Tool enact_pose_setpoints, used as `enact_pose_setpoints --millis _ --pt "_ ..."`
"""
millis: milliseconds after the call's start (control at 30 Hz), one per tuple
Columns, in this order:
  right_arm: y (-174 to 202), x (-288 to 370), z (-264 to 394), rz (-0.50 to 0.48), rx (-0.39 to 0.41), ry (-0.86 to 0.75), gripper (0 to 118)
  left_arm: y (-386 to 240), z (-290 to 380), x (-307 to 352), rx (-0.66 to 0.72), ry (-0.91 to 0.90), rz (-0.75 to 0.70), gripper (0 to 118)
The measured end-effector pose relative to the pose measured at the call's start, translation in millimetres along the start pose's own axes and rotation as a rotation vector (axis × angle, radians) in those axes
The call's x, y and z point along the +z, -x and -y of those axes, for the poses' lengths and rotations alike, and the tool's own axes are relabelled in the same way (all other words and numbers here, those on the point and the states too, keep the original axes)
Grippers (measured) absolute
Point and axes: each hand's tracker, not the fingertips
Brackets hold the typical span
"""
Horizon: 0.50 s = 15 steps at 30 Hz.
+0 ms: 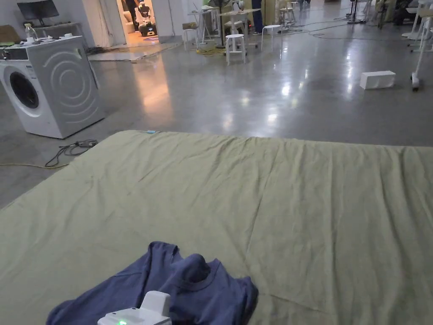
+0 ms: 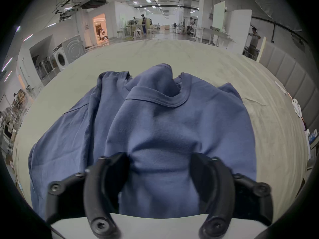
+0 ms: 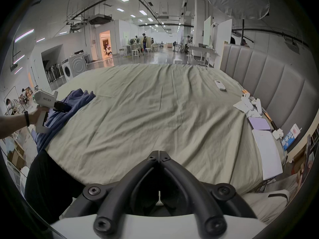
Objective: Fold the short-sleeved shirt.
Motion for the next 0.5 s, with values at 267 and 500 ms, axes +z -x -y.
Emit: enact_pose_setpoints --millis 267,500 --pt "-2 23 8 -0.028 -0.017 -0.012 0 21 -10 6 0.411 0.013 0.131 7" --pt "-8 37 22 -0.052 -0.044 -0.025 0 53 6 49 1.056 -0.202 0.579 7"
